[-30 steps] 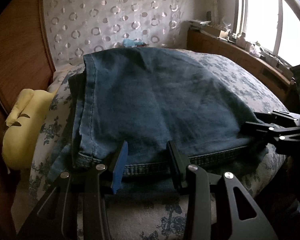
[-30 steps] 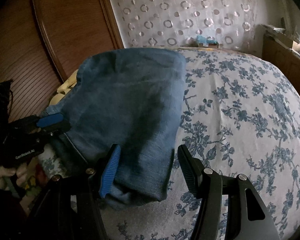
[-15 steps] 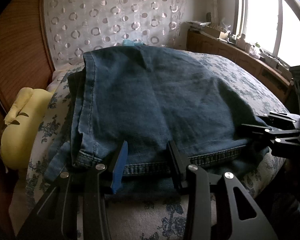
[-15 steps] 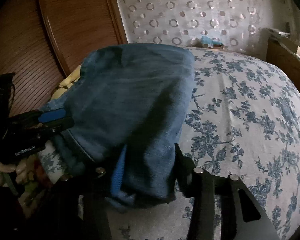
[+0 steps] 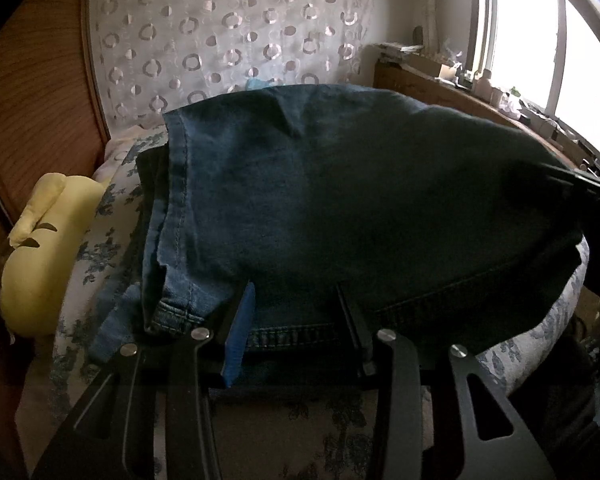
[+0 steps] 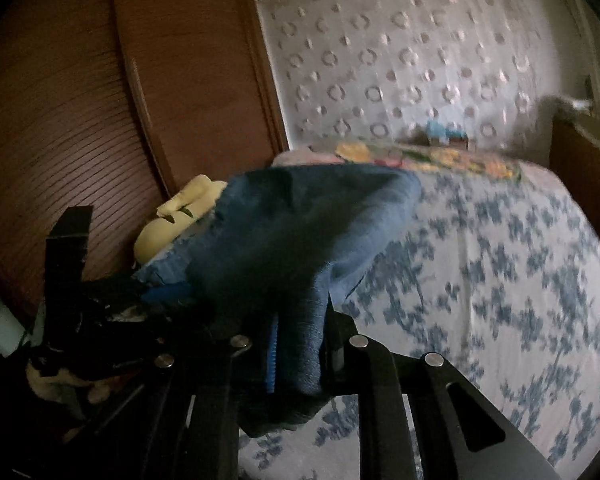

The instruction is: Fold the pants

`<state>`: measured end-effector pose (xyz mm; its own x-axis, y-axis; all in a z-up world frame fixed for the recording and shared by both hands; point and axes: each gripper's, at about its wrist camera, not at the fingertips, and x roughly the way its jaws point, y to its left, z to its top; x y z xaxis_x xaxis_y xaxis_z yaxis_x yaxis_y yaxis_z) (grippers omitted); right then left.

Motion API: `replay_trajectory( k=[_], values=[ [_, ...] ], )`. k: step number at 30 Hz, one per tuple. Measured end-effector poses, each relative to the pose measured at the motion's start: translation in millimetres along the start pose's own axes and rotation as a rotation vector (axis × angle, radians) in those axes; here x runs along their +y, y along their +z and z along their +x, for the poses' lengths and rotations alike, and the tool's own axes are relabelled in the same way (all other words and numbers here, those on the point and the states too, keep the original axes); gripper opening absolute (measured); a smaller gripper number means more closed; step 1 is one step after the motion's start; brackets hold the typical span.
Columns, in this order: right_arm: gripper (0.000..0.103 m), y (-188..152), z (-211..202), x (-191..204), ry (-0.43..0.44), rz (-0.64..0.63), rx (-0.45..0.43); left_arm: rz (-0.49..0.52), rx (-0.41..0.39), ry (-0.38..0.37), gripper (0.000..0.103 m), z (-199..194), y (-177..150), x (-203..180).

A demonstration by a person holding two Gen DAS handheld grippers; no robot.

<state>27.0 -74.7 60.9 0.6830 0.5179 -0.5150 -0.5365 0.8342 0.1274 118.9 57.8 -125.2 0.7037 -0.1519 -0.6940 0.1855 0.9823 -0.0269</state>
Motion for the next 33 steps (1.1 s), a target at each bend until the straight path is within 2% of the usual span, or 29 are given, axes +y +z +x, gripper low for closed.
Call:
replay_trajectory(
  k=[6,10,17,22,26,29,33],
  values=[
    [0.016,9.4,4.3,9.1,0.016,-0.028,-0.019,-0.036,-0.091,0.006,0.041,-52.1,15.3,16.6],
    [0.015,26.6,11.9,18.5,0.053,-0.036,-0.040,-0.027,-0.153,0.048,0.042,-89.0,24.4,27.0],
    [0.015,46.0,44.6,54.7,0.148,-0.080,-0.053,-0.047,-0.213,0.125,0.042,-128.8,33.0,66.1],
    [0.014,34.0,74.8,84.4,0.231,-0.112,-0.010,-0.072,-0.246,0.177,0.042,-149.6,33.5,92.0],
    [0.014,11.1,103.7,99.6,0.291,-0.128,0.088,-0.090,-0.267,0.213,0.042,-160.1,35.5,107.8],
    [0.014,-3.9,119.0,106.6,0.300,-0.162,0.143,-0.102,-0.276,0.223,0.042,-162.7,37.0,113.1],
    [0.014,-2.9,126.2,101.7,0.307,-0.167,0.164,-0.110,-0.280,0.226,0.042,-161.5,36.6,117.2]
  ],
)
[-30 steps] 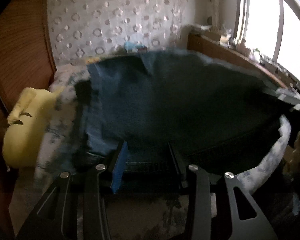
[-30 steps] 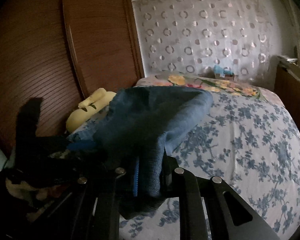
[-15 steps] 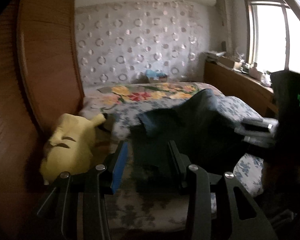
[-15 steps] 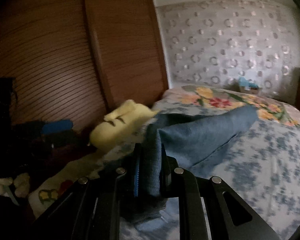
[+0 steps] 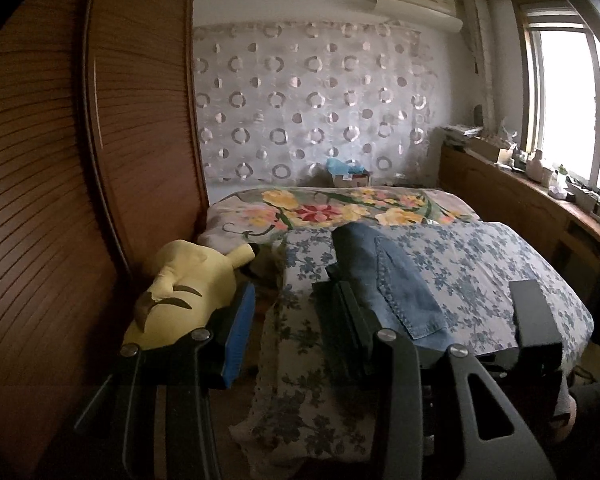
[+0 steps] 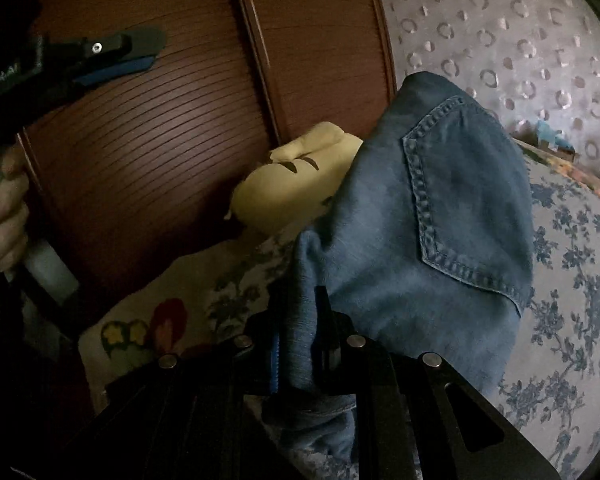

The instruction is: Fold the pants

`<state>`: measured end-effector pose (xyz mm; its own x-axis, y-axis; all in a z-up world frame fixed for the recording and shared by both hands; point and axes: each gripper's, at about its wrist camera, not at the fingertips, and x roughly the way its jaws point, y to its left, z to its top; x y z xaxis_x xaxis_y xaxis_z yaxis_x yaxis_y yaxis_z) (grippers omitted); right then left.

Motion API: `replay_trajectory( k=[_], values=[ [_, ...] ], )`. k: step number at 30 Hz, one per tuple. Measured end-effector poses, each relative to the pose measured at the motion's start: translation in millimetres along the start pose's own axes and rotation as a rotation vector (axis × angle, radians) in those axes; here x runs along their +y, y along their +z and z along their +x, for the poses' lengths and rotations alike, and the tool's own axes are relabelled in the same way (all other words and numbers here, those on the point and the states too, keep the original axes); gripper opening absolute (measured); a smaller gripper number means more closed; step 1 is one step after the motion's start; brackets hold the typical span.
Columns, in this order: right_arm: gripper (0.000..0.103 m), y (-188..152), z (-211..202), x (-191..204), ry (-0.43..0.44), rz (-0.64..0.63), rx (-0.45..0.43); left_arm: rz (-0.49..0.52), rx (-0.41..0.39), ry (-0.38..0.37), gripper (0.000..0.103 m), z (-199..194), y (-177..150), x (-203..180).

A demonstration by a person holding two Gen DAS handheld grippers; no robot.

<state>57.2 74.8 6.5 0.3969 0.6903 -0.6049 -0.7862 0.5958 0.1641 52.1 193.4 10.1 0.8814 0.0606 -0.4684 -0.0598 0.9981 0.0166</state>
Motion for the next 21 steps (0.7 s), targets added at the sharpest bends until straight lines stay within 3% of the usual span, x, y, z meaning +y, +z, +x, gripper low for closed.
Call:
replay_trajectory(
  k=[4,9,15,21],
  values=[
    [0.022,9.9,-13.9,-6.9,-0.005,0.015,0.004,0.001,0.001,-0.004,0.042,0.7,-0.9,1.0],
    [0.049,8.2,-50.9,2.3,-0.048,-0.019,-0.065,0.008,0.010,-0.018,0.042,5.0,-2.0,-7.3],
    [0.051,-3.1,-90.1,-12.2,-0.160,-0.042,-0.149,0.027,0.021,-0.045,0.042,10.1,-3.8,-25.2],
    [0.052,-3.5,-83.4,-45.2,-0.236,-0.002,-0.143,0.039,0.061,-0.082,0.042,30.3,-13.1,-44.4]
  ],
)
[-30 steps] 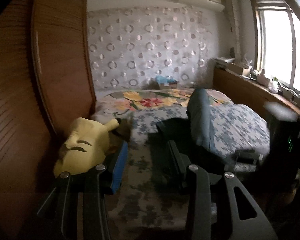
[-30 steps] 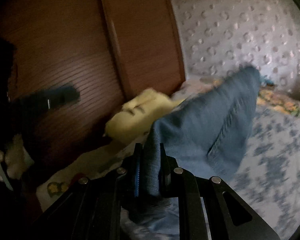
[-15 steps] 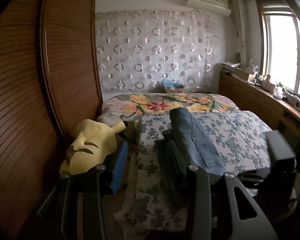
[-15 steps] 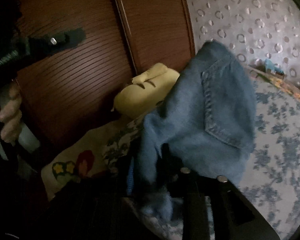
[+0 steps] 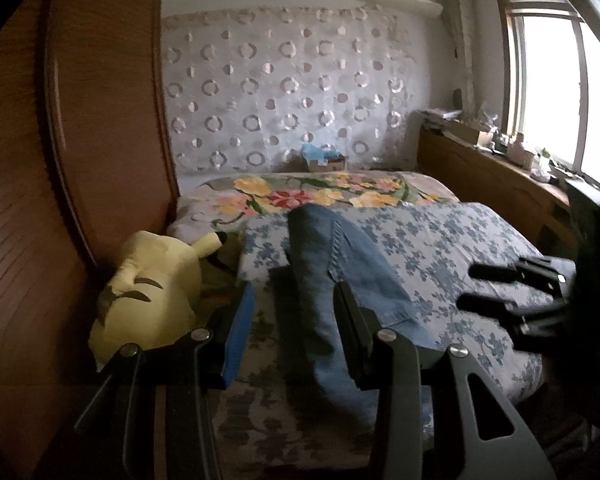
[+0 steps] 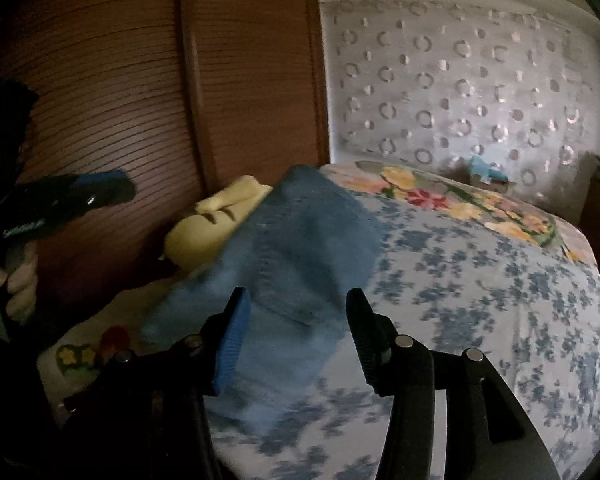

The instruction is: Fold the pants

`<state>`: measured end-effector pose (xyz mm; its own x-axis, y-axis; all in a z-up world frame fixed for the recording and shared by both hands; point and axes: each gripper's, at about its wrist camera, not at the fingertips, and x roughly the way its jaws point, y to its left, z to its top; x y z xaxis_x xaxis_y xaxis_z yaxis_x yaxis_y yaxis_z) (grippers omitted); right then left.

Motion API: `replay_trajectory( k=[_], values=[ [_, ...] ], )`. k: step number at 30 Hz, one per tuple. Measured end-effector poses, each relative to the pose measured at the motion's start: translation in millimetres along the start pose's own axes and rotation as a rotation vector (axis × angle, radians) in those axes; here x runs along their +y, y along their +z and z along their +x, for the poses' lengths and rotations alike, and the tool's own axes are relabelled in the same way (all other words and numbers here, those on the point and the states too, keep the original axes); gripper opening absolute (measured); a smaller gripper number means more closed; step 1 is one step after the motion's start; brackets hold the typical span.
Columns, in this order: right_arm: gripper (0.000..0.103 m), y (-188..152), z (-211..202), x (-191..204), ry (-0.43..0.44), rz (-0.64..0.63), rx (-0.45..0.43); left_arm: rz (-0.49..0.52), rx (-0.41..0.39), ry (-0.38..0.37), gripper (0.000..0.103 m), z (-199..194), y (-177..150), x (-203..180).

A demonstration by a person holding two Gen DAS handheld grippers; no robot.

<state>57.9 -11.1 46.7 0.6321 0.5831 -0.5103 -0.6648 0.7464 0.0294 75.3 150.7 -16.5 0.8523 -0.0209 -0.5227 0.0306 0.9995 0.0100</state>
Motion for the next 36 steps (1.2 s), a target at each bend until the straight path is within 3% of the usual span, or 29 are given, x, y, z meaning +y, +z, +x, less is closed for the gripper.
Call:
replay_trajectory(
  k=[8,16,24,29,31,36],
  values=[
    [0.060,26.1,58.6,-35.3,-0.015,0.039,0.076,-0.004,0.113,-0.040,0.042,49.2,-20.8,-14.8],
    [0.061,58.8,118.9,-59.8,0.044,0.118,0.111,-0.011,0.157,-0.032,0.042,67.1,-26.7,-14.4],
    [0.062,56.0,179.0,-72.2,0.155,0.177,0.219,-0.014,0.188,-0.015,0.042,75.1,-32.6,-14.8],
    [0.061,55.2,186.8,-64.5,0.180,0.157,0.242,-0.025,0.202,-0.014,0.042,75.1,-39.2,-15.4],
    [0.057,54.6,191.1,-68.0,0.194,0.149,0.253,-0.024,0.210,-0.016,0.042,77.5,-40.5,-14.6],
    [0.029,57.6,186.0,-66.1,0.192,0.125,0.223,-0.027,0.220,-0.026,0.042,78.4,-44.1,-15.8]
  ],
)
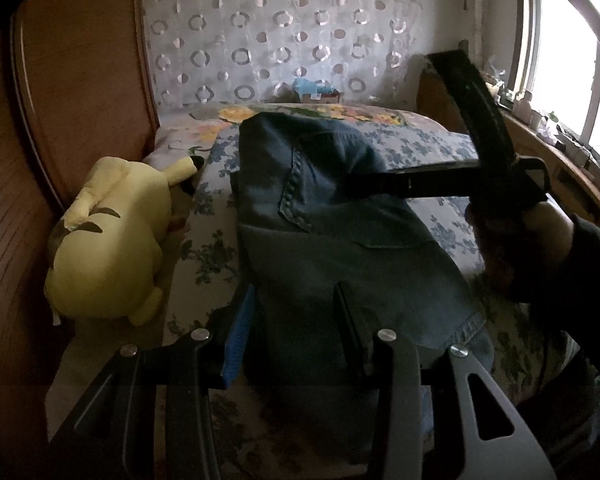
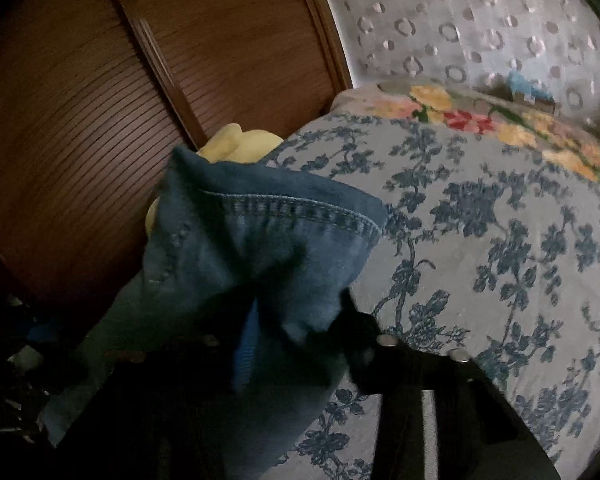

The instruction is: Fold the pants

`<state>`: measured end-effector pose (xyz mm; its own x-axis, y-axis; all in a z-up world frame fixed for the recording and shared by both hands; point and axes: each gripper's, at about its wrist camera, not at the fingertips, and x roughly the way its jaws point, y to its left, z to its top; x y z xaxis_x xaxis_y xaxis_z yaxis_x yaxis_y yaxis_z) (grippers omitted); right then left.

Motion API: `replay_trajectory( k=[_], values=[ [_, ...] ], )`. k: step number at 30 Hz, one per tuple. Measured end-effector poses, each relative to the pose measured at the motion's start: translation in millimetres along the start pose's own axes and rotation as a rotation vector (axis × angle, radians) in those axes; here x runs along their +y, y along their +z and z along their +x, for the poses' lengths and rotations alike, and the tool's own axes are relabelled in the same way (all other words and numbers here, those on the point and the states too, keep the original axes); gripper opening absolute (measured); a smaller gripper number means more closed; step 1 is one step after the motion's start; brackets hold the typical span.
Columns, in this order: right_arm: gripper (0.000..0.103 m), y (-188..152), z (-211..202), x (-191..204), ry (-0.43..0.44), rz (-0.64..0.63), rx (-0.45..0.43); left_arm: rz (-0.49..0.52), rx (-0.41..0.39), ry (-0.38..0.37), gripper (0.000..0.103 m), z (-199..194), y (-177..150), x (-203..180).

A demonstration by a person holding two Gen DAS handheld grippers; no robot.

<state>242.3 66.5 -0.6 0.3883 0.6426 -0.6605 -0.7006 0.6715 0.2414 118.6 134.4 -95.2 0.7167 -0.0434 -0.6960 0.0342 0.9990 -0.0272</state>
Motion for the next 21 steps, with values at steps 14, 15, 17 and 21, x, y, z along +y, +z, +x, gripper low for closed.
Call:
replay_trajectory(
  k=[14,15,17,21],
  values=[
    [0.062,-27.8,-56.6,22.4,-0.104,0.048,-0.051,0.036,-0.081,-0.011,0.042,11.6,58.3,28.1],
    [0.063,-35.4,-66.3,29.0,-0.094,0.053,-0.055,0.044,-0.085,-0.010,0.042,16.1,64.7,31.3],
    [0.065,-52.9,-84.4,40.3,-0.066,0.069,-0.072,0.056,-0.085,-0.023,0.042,26.9,75.9,36.4],
    [0.066,-79.1,-99.3,60.0,-0.051,0.082,-0.065,0.076,-0.056,-0.079,0.042,51.5,92.0,40.6]
  ],
)
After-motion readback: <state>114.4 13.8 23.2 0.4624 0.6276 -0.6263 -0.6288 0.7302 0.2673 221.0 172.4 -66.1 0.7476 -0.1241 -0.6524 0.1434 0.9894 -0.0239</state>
